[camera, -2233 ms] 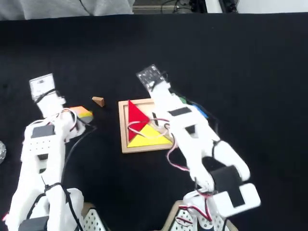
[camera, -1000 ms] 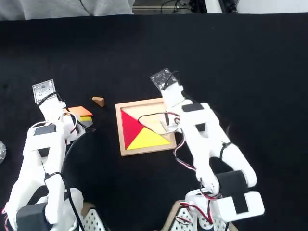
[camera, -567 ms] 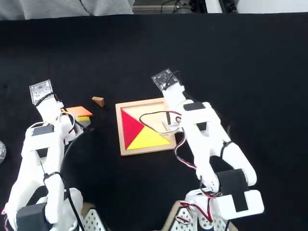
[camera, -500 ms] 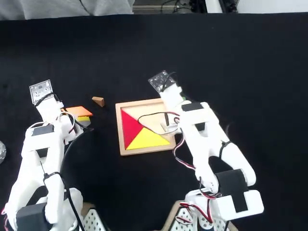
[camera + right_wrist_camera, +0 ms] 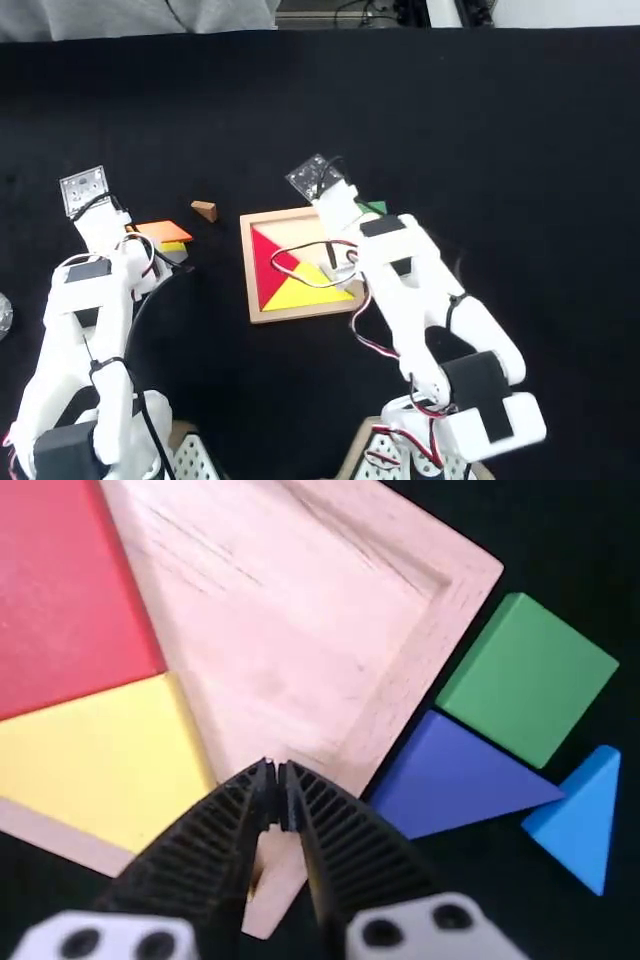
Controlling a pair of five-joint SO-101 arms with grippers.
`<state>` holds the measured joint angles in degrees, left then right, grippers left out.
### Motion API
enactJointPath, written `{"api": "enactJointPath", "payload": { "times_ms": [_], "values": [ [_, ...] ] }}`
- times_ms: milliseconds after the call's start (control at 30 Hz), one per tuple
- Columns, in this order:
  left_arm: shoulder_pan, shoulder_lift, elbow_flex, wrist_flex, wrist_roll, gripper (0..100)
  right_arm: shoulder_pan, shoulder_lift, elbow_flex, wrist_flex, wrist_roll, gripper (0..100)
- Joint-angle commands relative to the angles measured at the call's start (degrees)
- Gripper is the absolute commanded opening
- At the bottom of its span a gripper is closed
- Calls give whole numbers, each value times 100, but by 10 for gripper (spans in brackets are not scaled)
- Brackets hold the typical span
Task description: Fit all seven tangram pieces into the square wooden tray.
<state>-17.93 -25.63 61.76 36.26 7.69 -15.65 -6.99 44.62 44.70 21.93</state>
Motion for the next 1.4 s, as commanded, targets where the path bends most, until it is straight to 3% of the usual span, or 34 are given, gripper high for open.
{"api": "enactJointPath", "payload": {
  "times_ms": [0, 100, 167, 233, 333, 433, 500, 667, 767, 1067, 1267, 1367],
  "values": [
    [-75, -18, -198, -105, -35, 332, 440, -681, -66, -26, -70, 10],
    [-40, -18, -655, -9, -343, 332, 712, -1147, 444, -738, -545, 11],
    [22, 44, -1279, 422, -879, 332, 774, -1358, 910, -1389, -580, 11],
    [251, 132, -1886, 1020, -967, 332, 774, -1490, 1200, -1776, -580, 11],
    [532, 475, -2835, 1934, -1037, 332, 765, -1525, 1244, -1820, -589, 11],
    [497, 1090, -3609, 2479, -1609, 332, 765, -1525, 1244, -1820, -589, 11],
    [391, 1600, -3987, 2637, -2435, 332, 765, -1525, 1244, -1820, -589, 11],
    [-4, 2760, -4725, 2708, -5767, 332, 765, -1525, 1244, -1820, -589, 11],
    [-48, 3156, -4989, 2664, -6708, 332, 765, -1525, 1244, -1820, -589, 11],
    [4, 4220, -6000, 2655, -7007, 332, 791, -1525, 1262, -1820, -589, 11],
    [233, 4826, -6185, 2796, -6145, 332, 791, -1525, 1262, -1820, -580, 11],
    [321, 4791, -6167, 3279, -6242, 332, 800, -1525, 1262, -1820, -580, 11]
  ]
}}
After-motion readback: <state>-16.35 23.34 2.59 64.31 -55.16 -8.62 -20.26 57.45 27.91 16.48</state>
